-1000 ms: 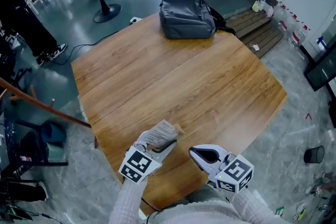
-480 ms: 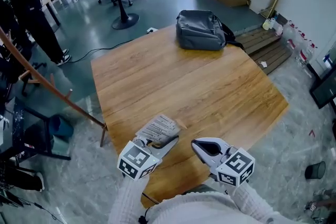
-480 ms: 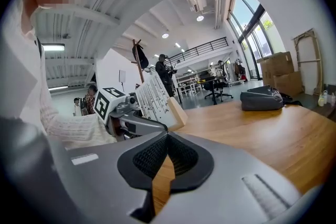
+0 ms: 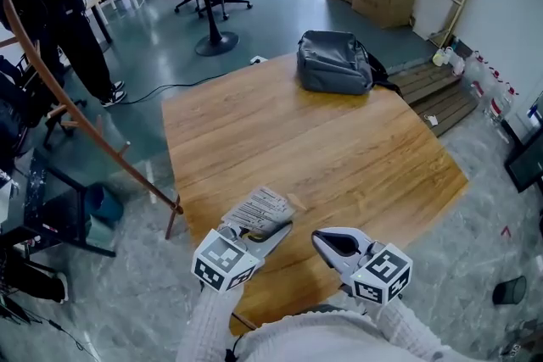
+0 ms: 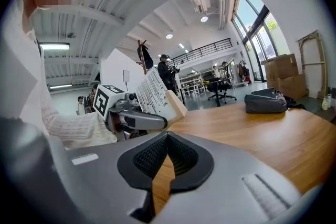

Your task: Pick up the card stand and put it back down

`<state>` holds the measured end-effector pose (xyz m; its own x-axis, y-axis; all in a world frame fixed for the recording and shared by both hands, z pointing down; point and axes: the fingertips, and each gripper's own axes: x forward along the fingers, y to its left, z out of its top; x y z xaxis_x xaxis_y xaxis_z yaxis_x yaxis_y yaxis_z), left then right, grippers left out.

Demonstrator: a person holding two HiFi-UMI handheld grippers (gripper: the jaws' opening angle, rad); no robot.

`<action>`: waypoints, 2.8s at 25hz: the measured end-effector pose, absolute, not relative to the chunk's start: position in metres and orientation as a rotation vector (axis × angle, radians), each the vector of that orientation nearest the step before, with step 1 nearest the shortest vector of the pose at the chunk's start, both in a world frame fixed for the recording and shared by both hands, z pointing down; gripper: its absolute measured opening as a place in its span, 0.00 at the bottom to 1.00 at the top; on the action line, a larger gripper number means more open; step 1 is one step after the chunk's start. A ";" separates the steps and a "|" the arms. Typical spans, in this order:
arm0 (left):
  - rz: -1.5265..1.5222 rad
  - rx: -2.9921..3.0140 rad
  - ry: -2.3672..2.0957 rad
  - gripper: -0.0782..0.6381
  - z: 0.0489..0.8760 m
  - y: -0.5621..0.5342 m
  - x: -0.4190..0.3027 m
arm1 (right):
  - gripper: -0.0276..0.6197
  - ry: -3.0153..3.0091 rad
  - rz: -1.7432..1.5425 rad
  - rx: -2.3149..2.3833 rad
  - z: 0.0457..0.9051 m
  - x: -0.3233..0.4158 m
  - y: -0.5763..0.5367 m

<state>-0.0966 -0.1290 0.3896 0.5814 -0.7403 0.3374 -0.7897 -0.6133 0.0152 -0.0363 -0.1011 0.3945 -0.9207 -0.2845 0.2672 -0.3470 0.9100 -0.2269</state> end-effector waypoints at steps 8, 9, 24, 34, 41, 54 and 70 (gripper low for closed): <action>0.478 2.649 -1.254 0.37 0.391 -0.122 -0.091 | 0.04 -2.845 0.384 0.487 0.388 -0.031 -0.098; 0.483 2.649 -1.246 0.37 0.392 -0.122 -0.089 | 0.04 -2.844 0.383 0.490 0.389 -0.031 -0.098; 0.434 2.639 -1.190 0.37 0.399 -0.115 -0.089 | 0.04 -2.841 0.378 0.489 0.392 -0.034 -0.093; 0.453 2.631 -1.171 0.37 0.406 -0.113 -0.093 | 0.04 -2.830 0.394 0.486 0.396 -0.037 -0.090; 0.595 2.619 -1.116 0.37 0.444 -0.122 -0.095 | 0.04 -2.783 0.471 0.515 0.418 -0.037 -0.096; 0.861 2.593 -0.951 0.37 0.547 -0.149 -0.088 | 0.04 -2.692 0.623 0.607 0.466 -0.025 -0.119; 1.125 2.622 -0.802 0.37 0.611 -0.165 -0.073 | 0.04 -2.598 0.745 0.616 0.511 -0.026 -0.118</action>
